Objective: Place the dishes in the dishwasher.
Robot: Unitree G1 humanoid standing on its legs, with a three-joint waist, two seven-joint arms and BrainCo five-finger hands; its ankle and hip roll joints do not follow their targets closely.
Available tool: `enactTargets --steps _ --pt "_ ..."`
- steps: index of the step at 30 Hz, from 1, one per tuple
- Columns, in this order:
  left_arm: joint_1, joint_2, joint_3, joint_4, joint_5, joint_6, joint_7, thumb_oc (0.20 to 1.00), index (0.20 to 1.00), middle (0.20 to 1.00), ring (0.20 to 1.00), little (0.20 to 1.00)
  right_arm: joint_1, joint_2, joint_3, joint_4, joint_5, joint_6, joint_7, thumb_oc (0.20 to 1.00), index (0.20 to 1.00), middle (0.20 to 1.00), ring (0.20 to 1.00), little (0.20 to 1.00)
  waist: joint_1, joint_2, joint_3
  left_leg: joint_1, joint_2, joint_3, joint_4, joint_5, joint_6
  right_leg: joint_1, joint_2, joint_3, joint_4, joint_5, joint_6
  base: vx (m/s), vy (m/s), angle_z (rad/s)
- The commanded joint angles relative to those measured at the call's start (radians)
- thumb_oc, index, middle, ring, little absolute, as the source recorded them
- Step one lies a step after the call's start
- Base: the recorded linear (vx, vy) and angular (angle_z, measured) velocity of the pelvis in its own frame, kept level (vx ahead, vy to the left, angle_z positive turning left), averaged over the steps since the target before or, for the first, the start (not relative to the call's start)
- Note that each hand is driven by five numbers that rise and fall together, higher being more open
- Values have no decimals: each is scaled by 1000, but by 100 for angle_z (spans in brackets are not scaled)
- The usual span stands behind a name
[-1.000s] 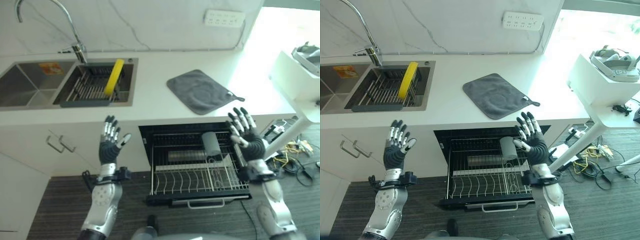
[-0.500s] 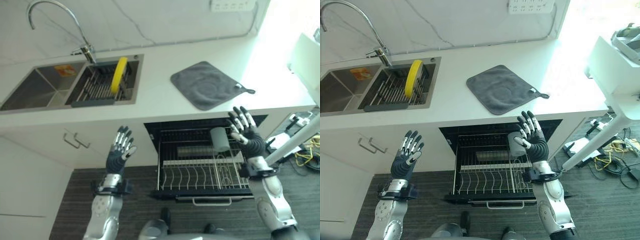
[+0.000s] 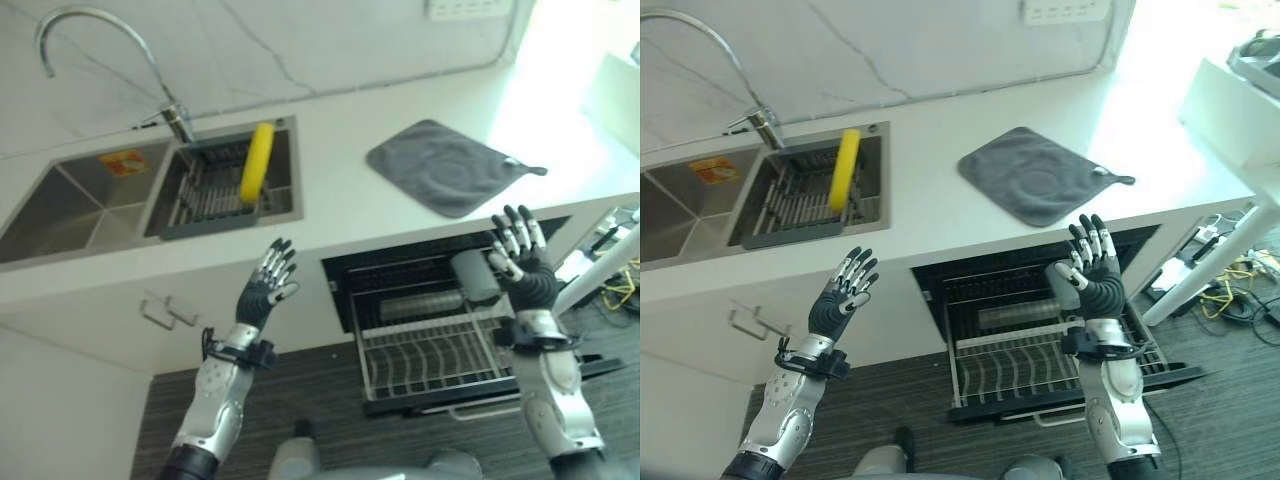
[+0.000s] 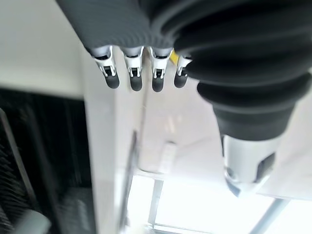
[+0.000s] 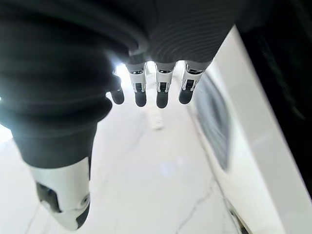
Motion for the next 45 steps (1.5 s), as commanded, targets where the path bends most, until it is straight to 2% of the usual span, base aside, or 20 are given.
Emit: enactTargets --steps 1,3,6,8,10,12,13,15,20,22,24,25,27,28,29,30,33,35,40,45 --pt "-1 63 11 -150 64 -44 -26 1000 1000 1000 1000 1000 -53 -23 -51 -35 21 -79 19 1000 1000 1000 1000 1000 7 7 -19 104 32 -7 -129 -15 34 -26 113 2 -46 -95 96 -78 425 3" --pt "6 82 19 -151 77 -52 42 1000 1000 1000 1000 1000 -62 0 -52 -25 55 -71 84 1000 1000 1000 1000 1000 25 6 -15 119 6 42 -145 -26 58 -64 119 -44 0 -54 96 -114 414 -46" --pt "11 94 60 -145 70 -46 56 1000 1000 1000 1000 1000 -61 14 -41 -53 56 -79 105 1000 1000 1000 1000 1000 46 10 -25 118 -24 95 -177 -27 113 -114 245 -84 181 -145 77 -147 305 -109" --pt "23 91 71 -153 75 -48 64 1000 1000 1000 1000 1000 -69 10 -32 -58 54 -81 108 1000 1000 1000 1000 1000 63 3 -29 110 -45 126 -184 -26 124 -112 299 -141 227 -177 64 -118 208 -62" --pt "51 79 86 -179 90 -54 87 1000 1000 1000 1000 1000 -97 2 -15 -37 68 -87 124 1000 1000 1000 1000 1000 102 -19 -30 84 -65 183 -165 -22 118 -53 331 -225 144 -198 40 -93 67 -83" --pt "70 70 93 -188 81 -53 99 1000 1000 1000 1000 1000 -114 -6 1 -15 80 -87 121 1000 1000 1000 1000 1000 114 -29 -27 58 -66 200 -131 -15 101 8 373 -227 15 -226 9 40 -82 -86" --pt "74 67 95 -188 68 -55 95 1000 1000 1000 1000 1000 -118 -10 5 -10 81 -90 117 1000 1000 1000 1000 1000 115 -33 -27 58 -69 191 -116 -34 89 37 380 -219 -18 -256 5 68 -48 -65" --pt "87 47 94 -193 70 -64 93 1000 1000 1000 1000 1000 -131 -9 14 -11 64 -99 102 1000 1000 1000 1000 1000 121 -27 -26 43 -59 204 -104 -23 77 63 381 -231 -79 -264 -13 1 -9 -11" --pt "84 40 80 -164 69 -69 88 1000 1000 1000 1000 1000 -135 -8 21 -25 45 -102 86 1000 1000 1000 1000 1000 103 -20 -32 57 -62 209 -95 -34 70 71 384 -226 -142 -239 -19 -12 -20 -3" --pt "80 44 80 -159 62 -78 85 1000 1000 1000 1000 1000 -122 -20 12 -45 40 -89 92 1000 1000 1000 1000 1000 90 -23 -34 49 -70 220 -39 -53 81 54 383 -227 -151 -216 -34 -82 -40 -1" --pt "85 40 77 -155 47 -84 85 1000 1000 1000 1000 1000 -117 -30 9 -40 41 -84 100 1000 1000 1000 1000 1000 93 -39 -24 -1 -81 180 108 -109 78 55 372 -194 -152 -210 -51 7 10 -25" --pt "96 32 80 -148 42 -90 81 1000 1000 1000 1000 1000 -124 -25 16 -22 36 -78 111 1000 1000 1000 1000 1000 107 -34 -13 -19 -76 94 87 -90 65 52 379 -140 -140 -212 -46 125 138 -54" --pt "104 27 82 -150 44 -87 80 1000 1000 1000 1000 1000 -129 -18 23 -21 27 -67 114 1000 1000 1000 1000 1000 114 -25 -17 -17 -52 45 16 -35 47 49 389 -114 -139 -218 -45 178 251 -85" --pt "116 18 85 -162 51 -77 94 1000 1000 1000 1000 1000 -127 -19 35 -30 6 -41 119 1000 1000 1000 1000 1000 130 -7 -14 -46 1 -35 -92 74 4 69 397 -63 -152 -230 -41 194 284 -78" --pt "116 18 85 -161 50 -76 93 1000 1000 1000 1000 1000 -126 -20 35 -31 5 -39 120 1000 1000 1000 1000 1000 131 -7 -13 -48 4 -38 -100 81 2 72 397 -60 -154 -231 -41 271 391 -80" --pt "106 15 85 -148 41 -71 85 1000 1000 1000 1000 1000 -120 -32 42 -35 6 -34 118 1000 1000 1000 1000 1000 128 1 -10 -75 30 -48 -121 121 -12 85 396 -42 -158 -239 -41 245 344 -67" --pt "98 17 78 -116 40 -59 65 1000 1000 1000 1000 1000 -105 -42 41 -37 28 -29 120 1000 1000 1000 1000 1000 122 4 -13 -69 19 -61 -112 102 -2 90 373 -39 -152 -241 -29 274 360 -47" --pt "99 19 71 -129 77 -32 45 1000 1000 1000 1000 1000 -93 -26 42 -30 46 -27 142 1000 1000 1000 1000 1000 124 6 -26 -14 8 -55 -148 77 17 74 338 -74 -126 -236 -10 213 235 -39" --pt "110 38 56 -136 82 -34 50 1000 1000 1000 1000 1000 -81 -2 56 -38 11 -43 129 1000 1000 1000 1000 1000 131 8 -38 41 7 -13 -193 67 39 70 288 -126 -91 -234 22 147 93 -18" --pt "111 53 60 -137 74 -37 54 1000 1000 1000 1000 1000 -89 -5 60 -40 -5 -37 110 1000 1000 1000 1000 1000 139 -3 -37 49 6 -5 -209 56 51 63 276 -124 -121 -214 38 58 -13 -18"
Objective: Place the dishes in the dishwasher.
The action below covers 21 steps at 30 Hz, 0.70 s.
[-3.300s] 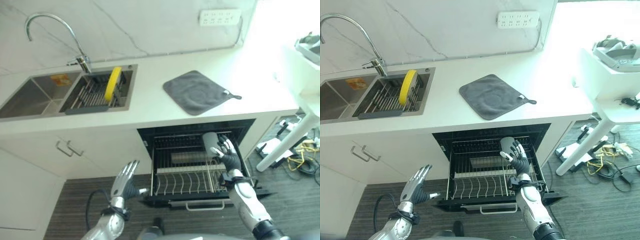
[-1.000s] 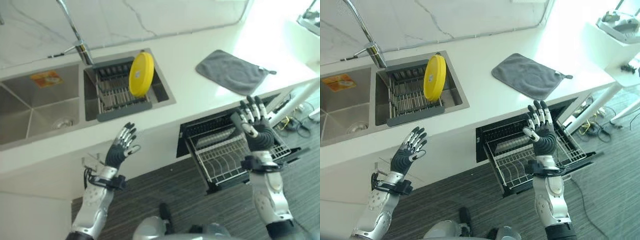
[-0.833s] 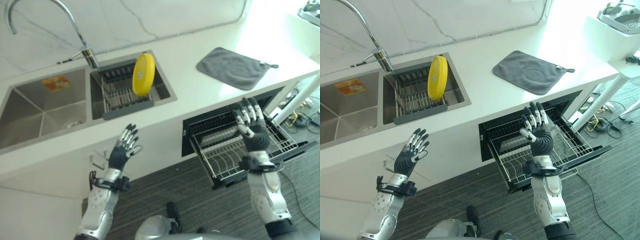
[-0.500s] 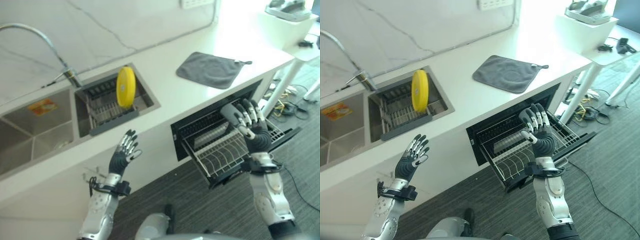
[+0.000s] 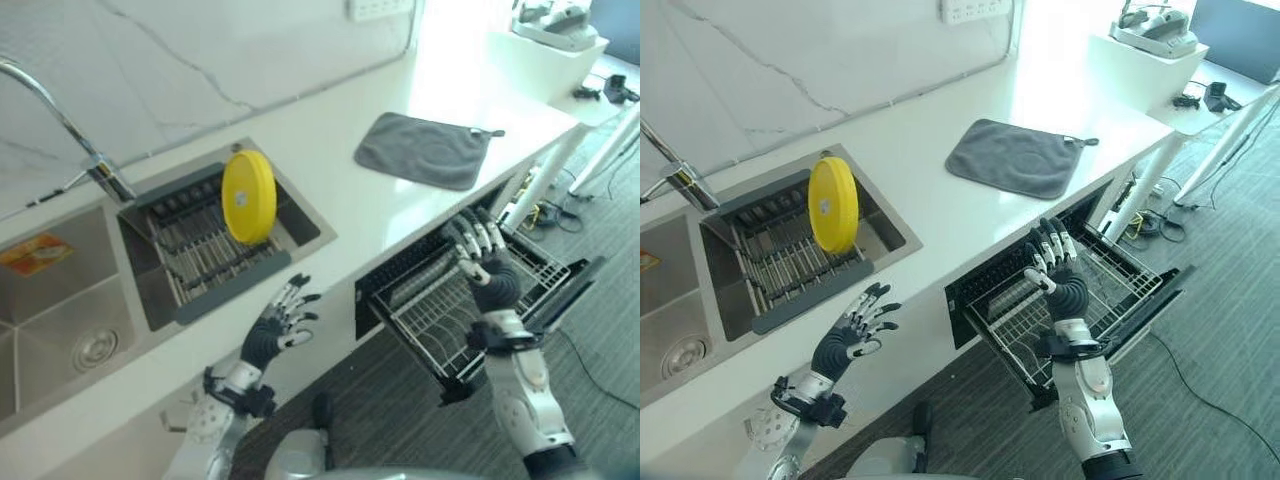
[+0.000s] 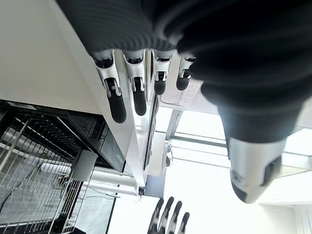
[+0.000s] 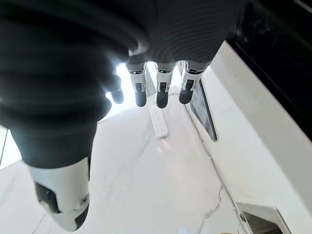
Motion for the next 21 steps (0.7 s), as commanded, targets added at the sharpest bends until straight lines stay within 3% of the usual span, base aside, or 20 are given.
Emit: enactTargets --steps 1,7,15,21 --pt "-106 3 90 66 -15 -4 65 1000 1000 1000 1000 1000 -40 -49 -26 -61 -26 -50 -10 1000 1000 1000 1000 1000 8 41 -1 107 31 -28 -11 -154 5 -42 46 -30 34 29 -32 4 -90 -14" --pt "-104 0 89 56 -6 0 53 1000 1000 1000 1000 1000 -42 -73 -14 -75 -46 -47 21 1000 1000 1000 1000 1000 13 31 1 82 51 -5 -12 -138 -16 -26 56 -51 -23 47 -39 -31 -76 -4" --pt "-123 33 78 14 109 -54 69 1000 1000 1000 1000 1000 -69 -97 26 -105 -35 -44 43 1000 1000 1000 1000 1000 21 35 -14 86 67 -5 -8 -134 -30 -20 71 -74 -22 38 -56 -56 -76 2" --pt "-144 45 112 -94 32 -67 28 1000 1000 1000 1000 1000 -99 -90 43 -99 -65 -38 13 1000 1000 1000 1000 1000 36 52 -24 74 80 -17 -6 -112 -48 -9 86 -90 -17 25 -71 -85 -72 12"
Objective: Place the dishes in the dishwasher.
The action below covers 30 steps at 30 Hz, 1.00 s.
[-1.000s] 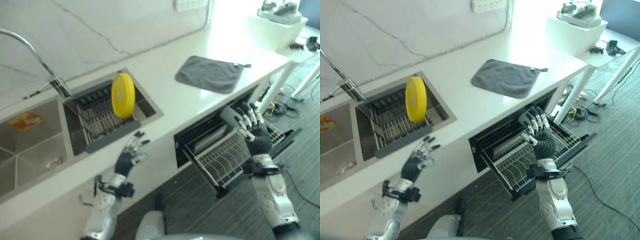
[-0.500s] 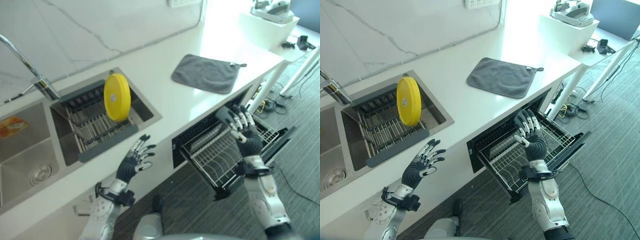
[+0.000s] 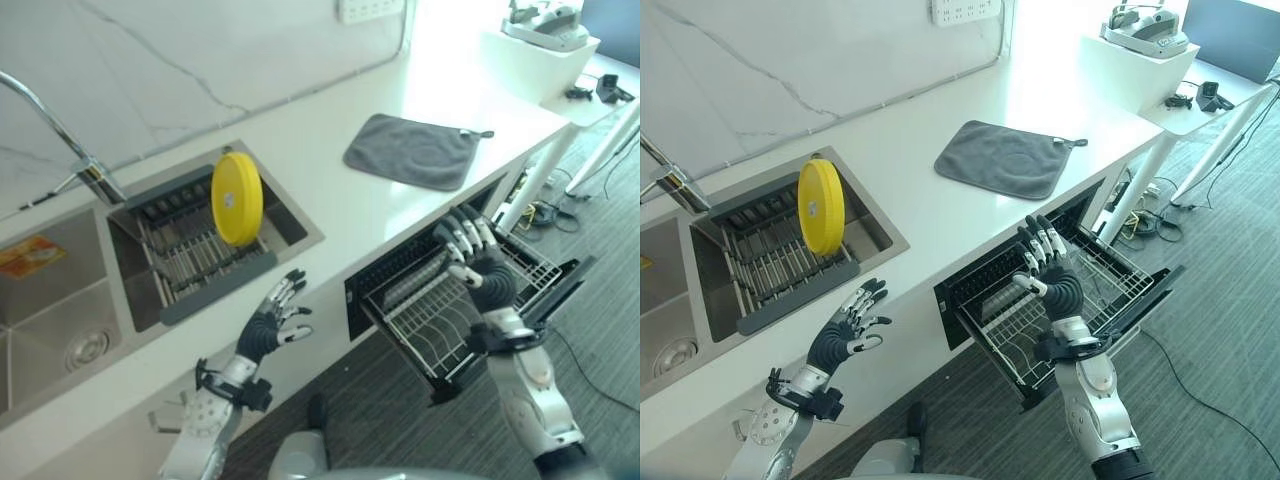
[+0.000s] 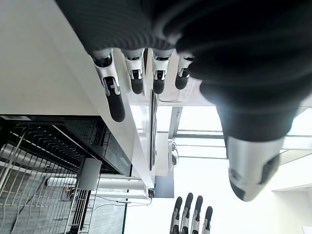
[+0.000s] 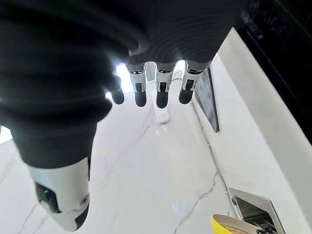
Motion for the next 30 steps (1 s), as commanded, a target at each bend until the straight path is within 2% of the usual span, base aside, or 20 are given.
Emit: enactTargets --steps 1,3,4,7,8,10,11,13,14,15,18,20,22,25,27,30 --pt "-129 35 89 -66 -94 -71 -19 1000 1000 1000 1000 1000 -85 -11 -7 -58 -39 -40 -18 1000 1000 1000 1000 1000 28 13 -7 66 46 10 11 -151 -21 -71 26 -62 86 -35 -73 -69 -46 16" --pt "-136 32 99 -92 -119 -43 -74 1000 1000 1000 1000 1000 -90 -6 -9 -53 -39 -37 -23 1000 1000 1000 1000 1000 29 17 -8 60 51 9 12 -144 -26 -69 32 -61 88 -39 -77 -86 -63 14" --pt "-155 34 87 -98 -108 30 -147 1000 1000 1000 1000 1000 -99 -3 -12 -38 -42 -46 -24 1000 1000 1000 1000 1000 24 19 -9 56 58 11 11 -134 -32 -70 42 -59 93 -44 -82 -93 -72 11" --pt "-173 45 58 -86 -54 54 -187 1000 1000 1000 1000 1000 -105 -4 -13 -33 -37 -50 -20 1000 1000 1000 1000 1000 17 21 -10 55 66 16 12 -128 -36 -72 49 -58 100 -48 -85 -64 -45 10" --pt "-179 53 24 -93 -16 97 -239 1000 1000 1000 1000 1000 -113 -12 -19 -31 -34 -52 -19 1000 1000 1000 1000 1000 9 25 -9 54 72 23 13 -123 -39 -75 54 -57 107 -51 -87 -61 -17 7" --pt "-179 54 -13 -91 -13 143 -261 1000 1000 1000 1000 1000 -118 -21 -20 -31 -30 -53 -21 1000 1000 1000 1000 1000 0 28 -6 54 78 32 13 -119 -42 -75 57 -52 109 -51 -89 -68 -10 -2" --pt "-177 54 -42 -74 -21 172 -261 1000 1000 1000 1000 1000 -124 -31 -21 -30 -19 -53 -19 1000 1000 1000 1000 1000 -10 30 -3 58 83 41 14 -118 -43 -75 59 -47 110 -52 -90 -56 2 -2" --pt "-179 58 -70 -38 -12 174 -263 1000 1000 1000 1000 1000 -128 -42 -24 -22 -4 -59 -12 1000 1000 1000 1000 1000 -19 30 -2 62 87 50 16 -118 -44 -74 60 -42 109 -52 -91 -47 5 -6" --pt "-180 54 -114 25 37 146 -251 1000 1000 1000 1000 1000 -135 -56 -33 -7 17 -66 2 1000 1000 1000 1000 1000 -31 28 -2 67 92 59 16 -118 -47 -73 61 -34 108 -52 -92 -34 3 -12" --pt "-181 53 -118 30 40 144 -247 1000 1000 1000 1000 1000 -136 -57 -34 -6 19 -66 3 1000 1000 1000 1000 1000 -32 28 -1 67 93 60 16 -118 -47 -73 61 -33 108 -52 -92 -36 3 -21" --pt "-191 42 -147 116 70 76 -173 1000 1000 1000 1000 1000 -136 -67 -46 -1 33 -69 -4 1000 1000 1000 1000 1000 -47 23 -3 71 100 76 15 -115 -52 -68 62 -23 101 -52 -93 -10 6 -11" --pt "-186 43 -140 124 83 75 -180 1000 1000 1000 1000 1000 -127 -66 -57 -4 38 -69 -4 1000 1000 1000 1000 1000 -49 23 -4 71 99 76 15 -115 -52 -67 63 -17 98 -50 -93 0 0 0" --pt "-183 42 -136 139 74 105 -190 1000 1000 1000 1000 1000 -123 -63 -65 -1 44 -73 4 1000 1000 1000 1000 1000 -51 22 -3 70 97 73 15 -115 -51 -66 64 -12 95 -48 -92 0 0 0" --pt "-186 28 -147 213 83 184 -178 1000 1000 1000 1000 1000 -122 -63 -71 4 55 -78 21 1000 1000 1000 1000 1000 -55 21 -5 68 93 67 15 -115 -51 -65 69 -1 93 -50 -93 0 0 0" --pt "-193 23 -169 283 161 225 -131 1000 1000 1000 1000 1000 -123 -68 -76 3 67 -76 31 1000 1000 1000 1000 1000 -60 20 -6 65 92 63 15 -114 -51 -66 73 5 96 -54 -95 0 0 0" --pt "-204 13 -218 420 289 250 -65 1000 1000 1000 1000 1000 -134 -81 -75 -1 83 -63 36 1000 1000 1000 1000 1000 -66 16 -6 60 93 61 15 -110 -52 -68 78 13 101 -58 -97 -3 6 2"
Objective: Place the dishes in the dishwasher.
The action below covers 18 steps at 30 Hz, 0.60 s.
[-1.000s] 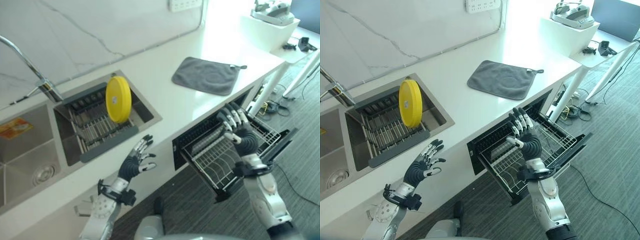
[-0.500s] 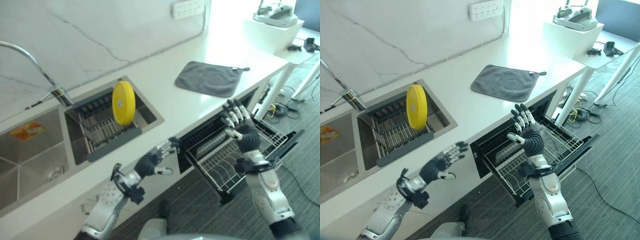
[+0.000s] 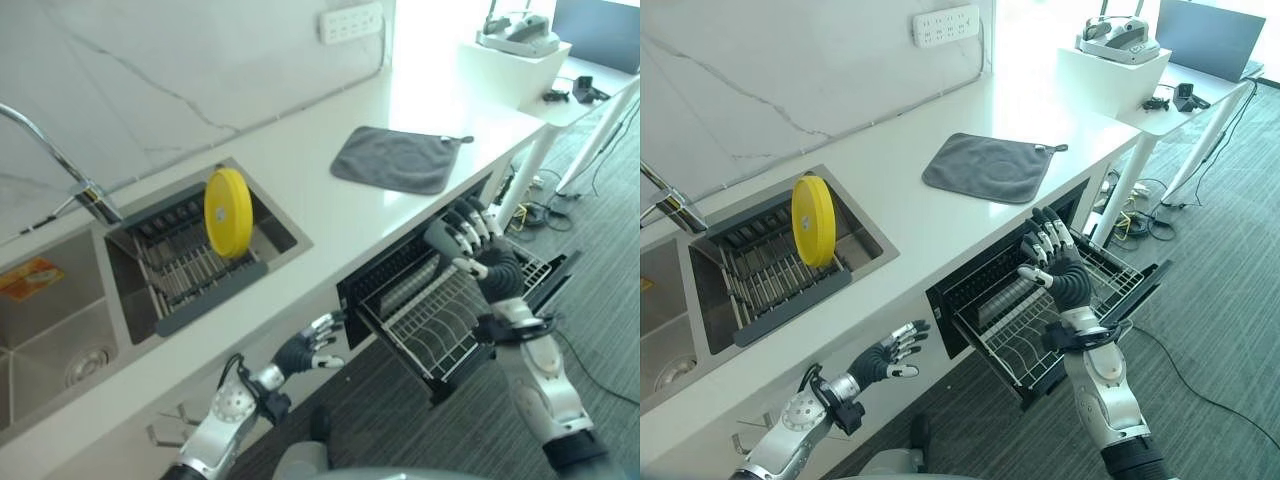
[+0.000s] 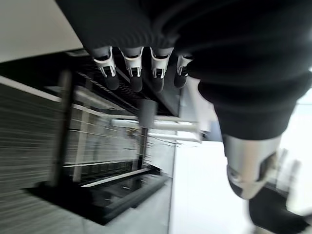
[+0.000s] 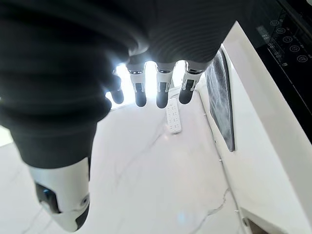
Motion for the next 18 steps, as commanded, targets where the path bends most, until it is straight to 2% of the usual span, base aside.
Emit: enactTargets --steps 1,2,3,5,7,8,12,15,18 --pt "-61 4 -39 85 158 40 89 1000 1000 1000 1000 1000 -94 -28 -47 -42 54 -53 28 1000 1000 1000 1000 1000 -3 -8 14 43 80 62 14 -115 -50 -92 58 16 103 -53 -90 0 0 0" --pt "-59 -26 -44 184 167 38 131 1000 1000 1000 1000 1000 -105 -36 -41 -43 63 -39 35 1000 1000 1000 1000 1000 -6 -11 16 39 81 64 14 -112 -53 -91 61 21 102 -55 -91 0 0 0" --pt "-60 -33 -44 201 157 50 146 1000 1000 1000 1000 1000 -108 -37 -40 -44 64 -33 39 1000 1000 1000 1000 1000 -6 -11 16 39 81 65 14 -111 -53 -90 61 22 101 -55 -91 0 0 0" --pt "-50 -96 -4 395 160 42 226 1000 1000 1000 1000 1000 -125 -43 -20 -51 63 1 57 1000 1000 1000 1000 1000 0 -16 20 36 83 61 17 -106 -55 -83 67 26 99 -59 -96 18 3 1" --pt "-43 -128 39 512 138 48 230 1000 1000 1000 1000 1000 -146 -40 -7 -57 73 25 75 1000 1000 1000 1000 1000 12 -20 26 30 84 55 20 -101 -56 -79 69 23 102 -62 -99 33 -10 8" --pt "-33 -151 69 580 136 71 221 1000 1000 1000 1000 1000 -161 -34 6 -63 67 47 85 1000 1000 1000 1000 1000 23 -22 29 27 83 51 21 -99 -57 -73 70 16 100 -64 -102 49 -11 10" --pt "-13 -169 123 684 133 93 281 1000 1000 1000 1000 1000 -218 -21 40 -65 65 89 63 1000 1000 1000 1000 1000 54 -23 34 23 85 43 21 -91 -63 -60 68 -7 87 -57 -103 53 7 16" --pt "8 -167 173 738 138 107 314 1000 1000 1000 1000 1000 -329 -1 74 -48 87 154 10 1000 1000 1000 1000 1000 109 -15 35 12 92 30 15 -78 -70 -46 61 -60 78 -56 -104 80 36 17" --pt "15 -164 191 753 121 111 327 1000 1000 1000 1000 1000 -373 10 82 -31 105 179 -17 1000 1000 1000 1000 1000 127 -14 35 8 89 24 14 -75 -71 -40 61 -76 78 -58 -106 36 22 18"
